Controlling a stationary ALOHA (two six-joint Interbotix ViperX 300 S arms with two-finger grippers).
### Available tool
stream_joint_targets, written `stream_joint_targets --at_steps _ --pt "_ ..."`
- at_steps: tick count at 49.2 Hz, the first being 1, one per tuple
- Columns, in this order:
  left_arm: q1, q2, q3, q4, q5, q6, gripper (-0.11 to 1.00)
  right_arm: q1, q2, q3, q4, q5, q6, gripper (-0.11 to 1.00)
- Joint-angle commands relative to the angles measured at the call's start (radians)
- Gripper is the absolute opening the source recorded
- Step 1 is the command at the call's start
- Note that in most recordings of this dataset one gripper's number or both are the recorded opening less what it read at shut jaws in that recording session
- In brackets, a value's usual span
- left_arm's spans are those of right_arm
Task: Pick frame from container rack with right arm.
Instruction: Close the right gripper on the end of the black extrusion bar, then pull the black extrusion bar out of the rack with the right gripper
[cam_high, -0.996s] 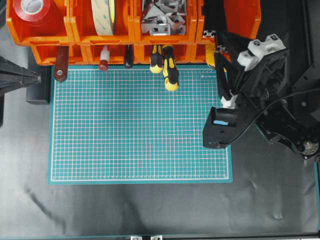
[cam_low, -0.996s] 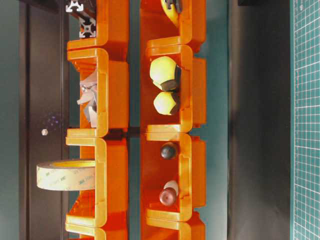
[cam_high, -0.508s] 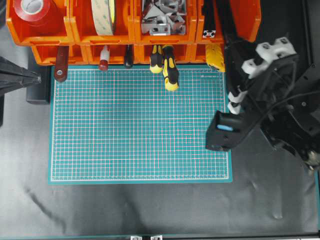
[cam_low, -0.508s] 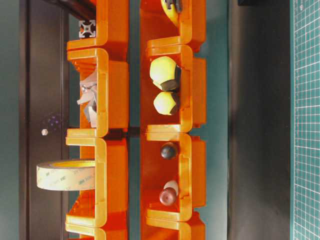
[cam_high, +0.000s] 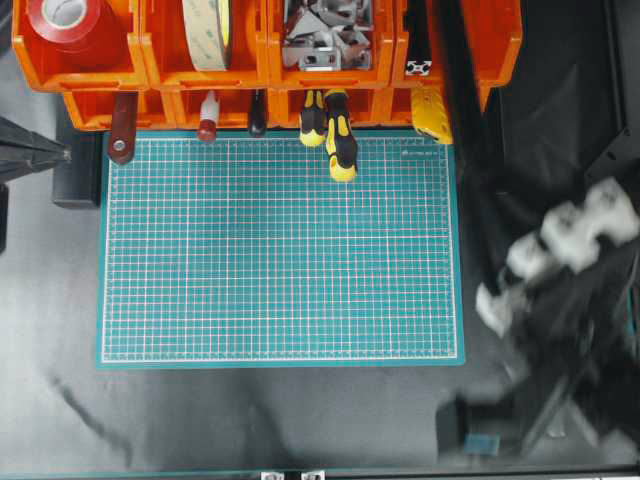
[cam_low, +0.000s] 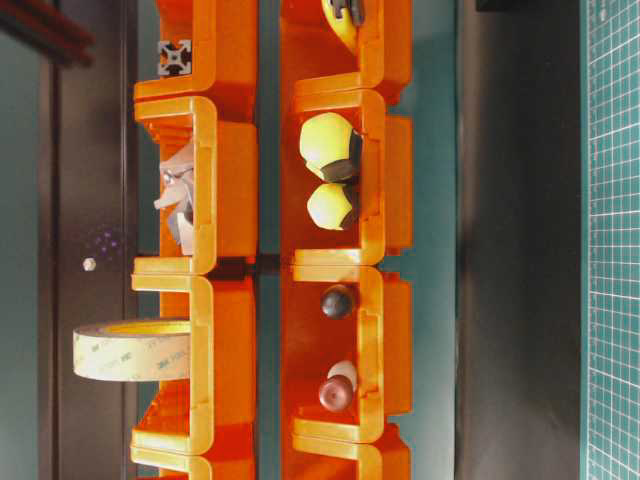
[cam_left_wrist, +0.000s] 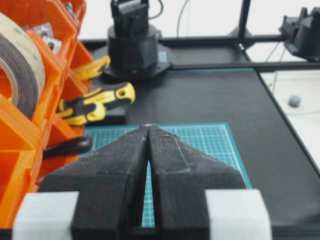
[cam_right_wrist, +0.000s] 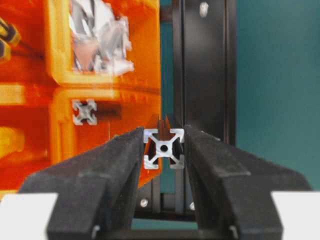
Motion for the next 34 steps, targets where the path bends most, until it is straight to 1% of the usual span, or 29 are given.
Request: stream_joint_targets --at_steps 1,2,9,15,19,27,32,34 --pt "0.006 -0.011 -0.038 0.003 -0.006 -0.003 0.0 0.035 0.052 -0.106 -0.008 0.015 -0.005 0.25" --pt "0.006 -0.012 -0.04 0.003 -0.006 -0.003 0.0 0.044 0.072 -0.132 -0.008 0.017 -0.005 0.25" --pt "0.006 -0.031 -0.046 0.003 -0.011 -0.003 0.0 0.081 0.156 -0.227 0.0 0.012 -0.005 0.25" --pt "0.006 -0.04 -0.048 0.003 -0.011 -0.003 0.0 0.101 0.222 -0.293 0.043 0.011 -0.005 0.25" --pt "0.006 -0.04 -0.048 0.003 -0.011 -0.003 0.0 0.109 0.261 -0.313 0.089 0.005 0.0 0.25" --pt "0.006 -0.04 -0.048 0.003 -0.012 -0.003 0.0 0.114 0.319 -0.31 0.215 -0.037 0.008 0.25" --pt "0.006 -0.04 -0.049 0.003 -0.012 -0.003 0.0 0.11 0.342 -0.27 0.276 -0.084 0.015 0.25" --pt "0.006 -0.041 -0.049 0.003 -0.017 -0.003 0.0 0.11 0.345 -0.244 0.29 -0.109 0.025 0.25"
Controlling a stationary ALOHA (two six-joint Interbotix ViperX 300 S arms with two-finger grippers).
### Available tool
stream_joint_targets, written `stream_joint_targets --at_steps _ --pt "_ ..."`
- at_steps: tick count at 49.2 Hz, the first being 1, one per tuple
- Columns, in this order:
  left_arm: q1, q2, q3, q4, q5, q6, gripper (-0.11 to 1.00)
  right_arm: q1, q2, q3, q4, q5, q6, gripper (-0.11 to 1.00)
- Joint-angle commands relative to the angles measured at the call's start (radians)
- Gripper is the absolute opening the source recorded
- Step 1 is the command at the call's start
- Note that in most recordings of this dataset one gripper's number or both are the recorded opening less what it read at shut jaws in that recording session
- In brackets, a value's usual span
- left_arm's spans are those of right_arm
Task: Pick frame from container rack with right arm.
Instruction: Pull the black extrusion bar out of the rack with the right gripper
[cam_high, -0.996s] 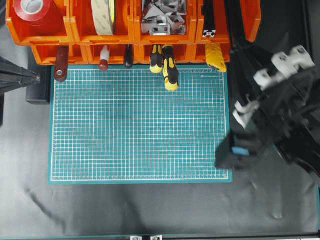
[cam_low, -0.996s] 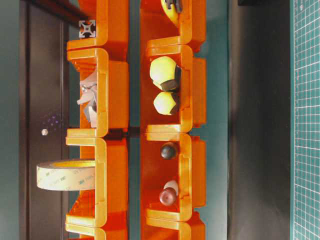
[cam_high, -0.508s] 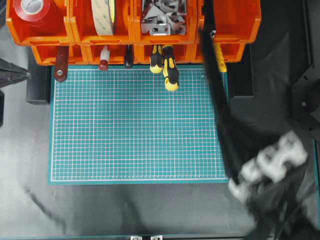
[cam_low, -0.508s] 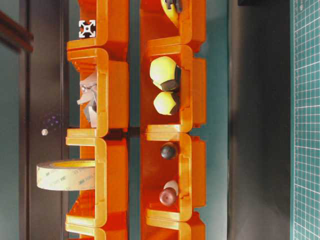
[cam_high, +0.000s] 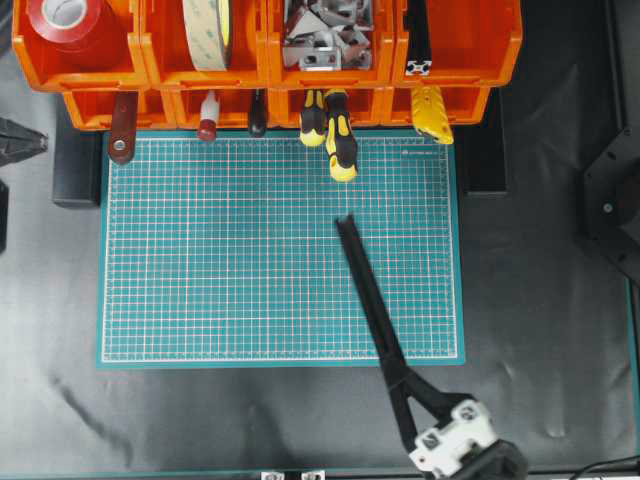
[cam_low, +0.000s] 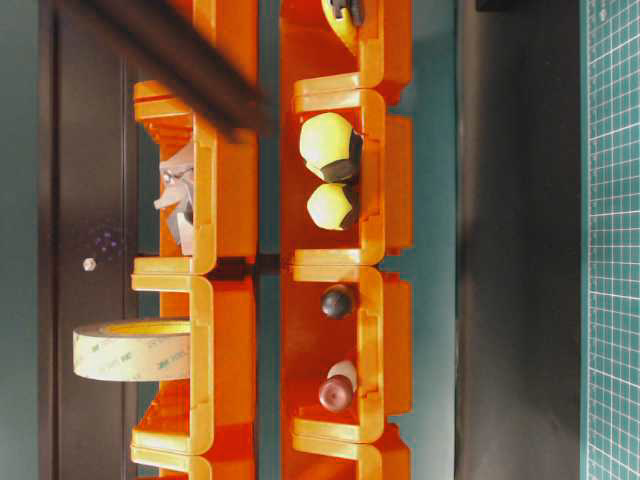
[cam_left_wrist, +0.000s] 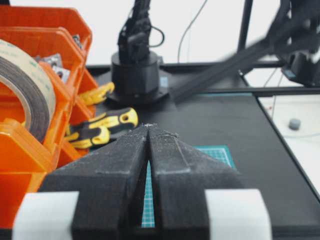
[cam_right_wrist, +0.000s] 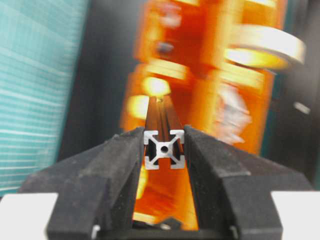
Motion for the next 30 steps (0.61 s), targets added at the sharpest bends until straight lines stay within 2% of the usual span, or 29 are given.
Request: stream_joint_targets --at_steps 1,9,16,30 --pt "0.002 0.003 -0.032 0.003 -0.018 -0.002 0.0 -0.003 -0.011 0.037 0.035 -0.058 0.018 0.25" --pt "0.008 -0.003 -0.034 0.003 -0.041 0.0 0.0 -0.018 -0.031 0.138 0.046 -0.181 0.084 0.25" --pt "0.008 -0.005 -0.032 0.003 -0.04 0.0 0.0 -0.044 -0.046 0.221 0.049 -0.253 0.112 0.25" --pt "0.003 0.003 -0.028 0.003 -0.038 -0.002 0.0 -0.178 -0.051 0.328 0.049 -0.465 0.147 0.25"
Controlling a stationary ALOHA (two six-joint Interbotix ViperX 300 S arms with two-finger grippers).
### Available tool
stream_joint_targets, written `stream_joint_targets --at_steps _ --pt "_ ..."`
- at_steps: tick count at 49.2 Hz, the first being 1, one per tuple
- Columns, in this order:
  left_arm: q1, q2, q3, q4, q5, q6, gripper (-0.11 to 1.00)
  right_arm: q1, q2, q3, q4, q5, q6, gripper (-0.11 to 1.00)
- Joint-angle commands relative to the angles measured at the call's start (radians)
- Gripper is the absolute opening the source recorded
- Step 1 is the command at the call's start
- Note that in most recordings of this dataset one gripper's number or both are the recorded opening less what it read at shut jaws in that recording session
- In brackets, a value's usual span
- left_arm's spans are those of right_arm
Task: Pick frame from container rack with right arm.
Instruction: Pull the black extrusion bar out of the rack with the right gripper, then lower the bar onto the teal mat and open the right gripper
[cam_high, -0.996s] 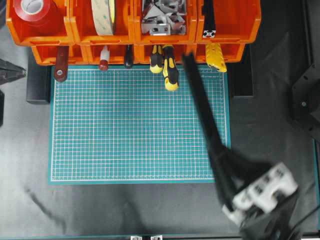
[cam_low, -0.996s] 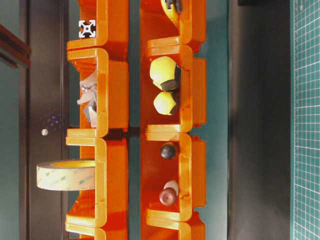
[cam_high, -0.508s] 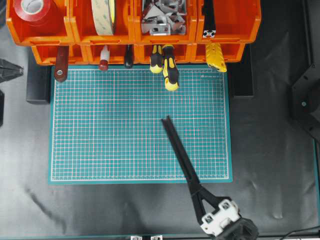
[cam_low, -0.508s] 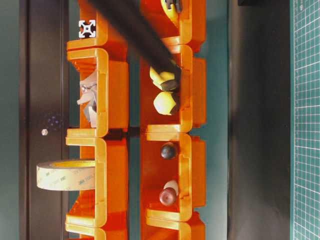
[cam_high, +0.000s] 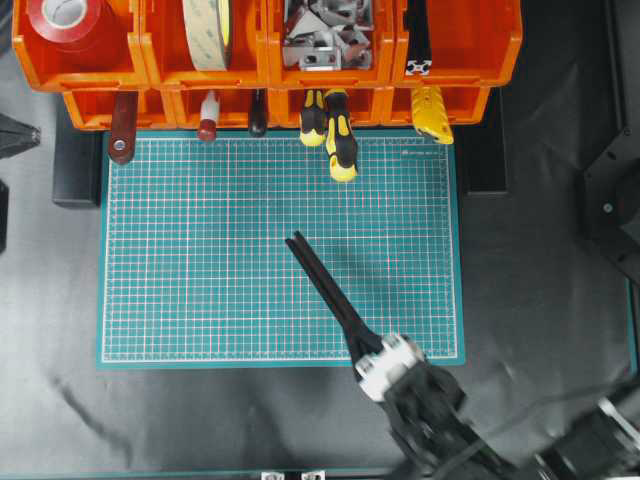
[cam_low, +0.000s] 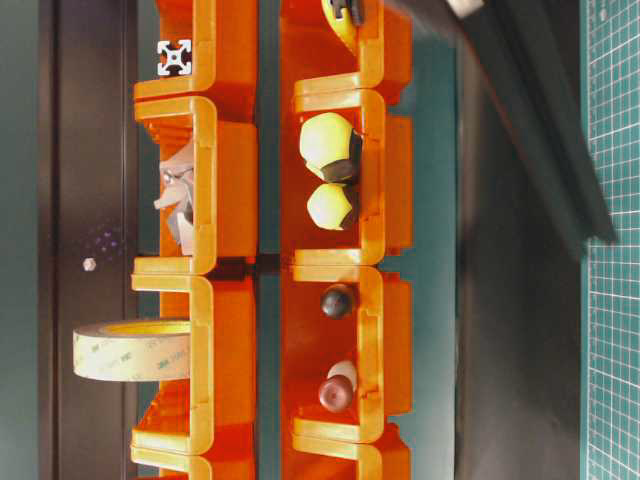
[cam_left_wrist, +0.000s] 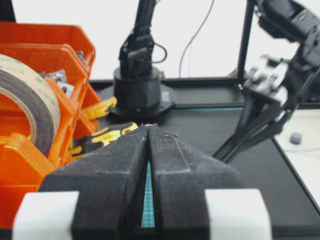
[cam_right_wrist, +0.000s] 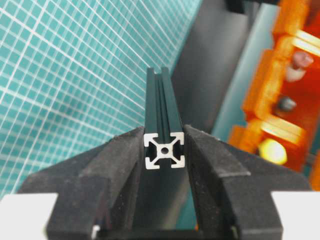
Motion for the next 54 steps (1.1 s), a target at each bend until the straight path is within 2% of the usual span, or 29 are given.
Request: stream_joint_targets --at_steps 1,15,35,54 --pt "-0.002 0.012 -0.026 0.003 -0.008 -0.003 0.0 -0.052 -0.038 0.012 -0.005 -0.077 0.008 0.25" --pt "-0.003 0.009 -0.026 0.003 -0.006 -0.002 0.0 -0.172 -0.032 0.06 -0.005 -0.178 0.005 0.25" --pt "-0.005 0.008 -0.017 0.003 -0.003 -0.002 0.0 -0.212 0.0 0.064 -0.003 -0.244 0.011 0.25" --pt "-0.005 0.003 -0.017 0.003 -0.003 -0.002 0.0 -0.216 0.005 0.078 0.084 -0.328 0.011 0.25"
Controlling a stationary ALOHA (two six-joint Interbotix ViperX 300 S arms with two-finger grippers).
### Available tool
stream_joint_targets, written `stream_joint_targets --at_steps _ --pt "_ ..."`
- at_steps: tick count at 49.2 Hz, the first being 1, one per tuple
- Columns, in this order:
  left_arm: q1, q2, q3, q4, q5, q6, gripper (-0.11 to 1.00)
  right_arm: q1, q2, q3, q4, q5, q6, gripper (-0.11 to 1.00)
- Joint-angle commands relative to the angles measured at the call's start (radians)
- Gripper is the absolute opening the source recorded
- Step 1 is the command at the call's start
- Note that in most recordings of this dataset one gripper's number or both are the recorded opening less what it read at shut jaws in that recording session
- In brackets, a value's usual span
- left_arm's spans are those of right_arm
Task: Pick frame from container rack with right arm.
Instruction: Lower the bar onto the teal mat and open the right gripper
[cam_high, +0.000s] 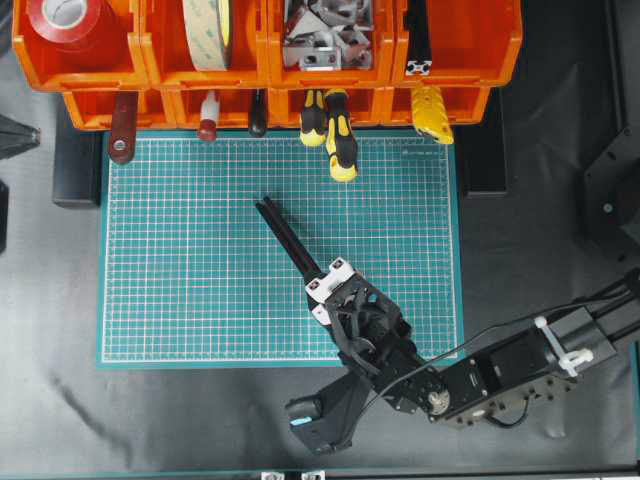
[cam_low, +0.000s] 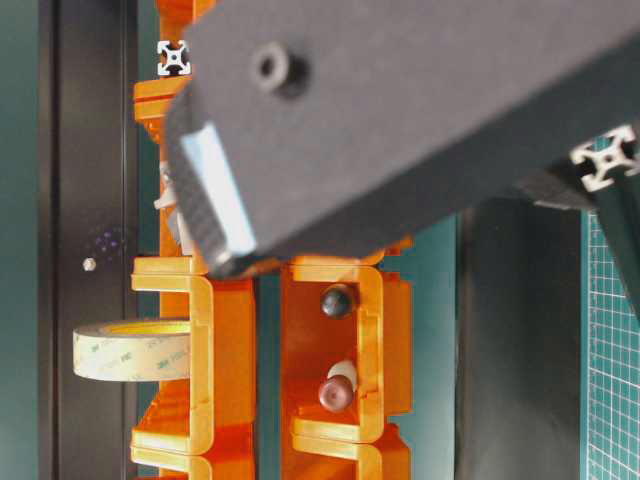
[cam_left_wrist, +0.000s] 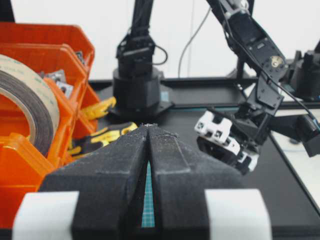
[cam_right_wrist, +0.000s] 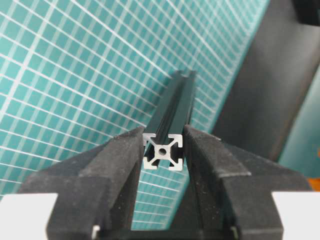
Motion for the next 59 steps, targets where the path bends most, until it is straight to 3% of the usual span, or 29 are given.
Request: stream_joint_targets --at_steps 1,22,28,40,49,59 --pt "-0.002 0.006 -0.017 0.003 -0.005 0.0 0.0 -0.014 -0.015 -0.003 0.02 -0.028 0.002 0.25" --pt "-0.009 0.005 -0.017 0.003 -0.005 0.0 0.0 -0.015 -0.023 0.032 0.124 -0.149 0.002 0.25" --pt "-0.008 0.005 -0.014 0.003 -0.003 0.0 0.0 -0.017 -0.025 0.041 0.158 -0.179 0.002 0.36" --pt "-0.009 0.005 -0.012 0.003 -0.005 0.0 0.0 -0.025 -0.025 0.044 0.192 -0.192 0.026 0.37" --pt "-0.009 0.003 -0.014 0.003 -0.003 0.0 0.0 -0.025 -0.029 0.054 0.193 -0.225 0.109 0.81" --pt "-0.009 -0.008 -0.012 0.003 -0.002 0.0 0.0 -0.025 -0.055 0.071 0.186 -0.212 0.244 0.84"
